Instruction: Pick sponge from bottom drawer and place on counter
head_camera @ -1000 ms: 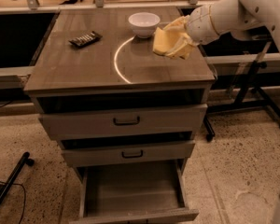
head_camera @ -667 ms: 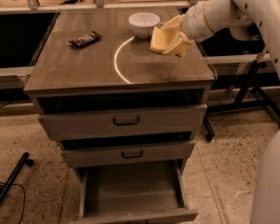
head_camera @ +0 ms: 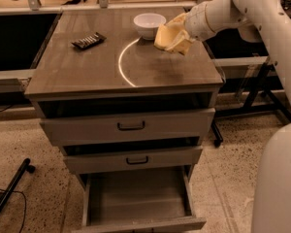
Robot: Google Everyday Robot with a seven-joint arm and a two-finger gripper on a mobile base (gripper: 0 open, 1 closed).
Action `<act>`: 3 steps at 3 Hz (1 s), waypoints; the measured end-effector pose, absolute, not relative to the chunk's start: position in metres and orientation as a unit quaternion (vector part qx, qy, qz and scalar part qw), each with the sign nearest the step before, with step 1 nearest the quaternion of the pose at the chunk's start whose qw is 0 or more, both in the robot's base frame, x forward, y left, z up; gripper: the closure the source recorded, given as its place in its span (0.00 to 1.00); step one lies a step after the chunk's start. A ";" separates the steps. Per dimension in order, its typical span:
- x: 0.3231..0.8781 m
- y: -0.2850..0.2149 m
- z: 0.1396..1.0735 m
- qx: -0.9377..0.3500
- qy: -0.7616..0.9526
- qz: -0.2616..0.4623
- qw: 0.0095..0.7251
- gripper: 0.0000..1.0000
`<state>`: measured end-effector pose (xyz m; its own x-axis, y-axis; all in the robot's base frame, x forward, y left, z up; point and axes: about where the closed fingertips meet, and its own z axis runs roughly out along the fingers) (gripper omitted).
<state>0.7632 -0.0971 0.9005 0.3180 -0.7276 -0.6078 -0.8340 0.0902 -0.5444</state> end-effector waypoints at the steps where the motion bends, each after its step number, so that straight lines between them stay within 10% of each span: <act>1: 0.778 -0.096 0.902 -0.657 0.589 0.039 0.469 0.34; 3: 0.801 -0.096 0.898 -0.648 0.591 0.035 0.479 0.00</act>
Offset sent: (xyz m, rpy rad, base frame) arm 0.0500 -0.0036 0.0074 0.0372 -0.0797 -0.1113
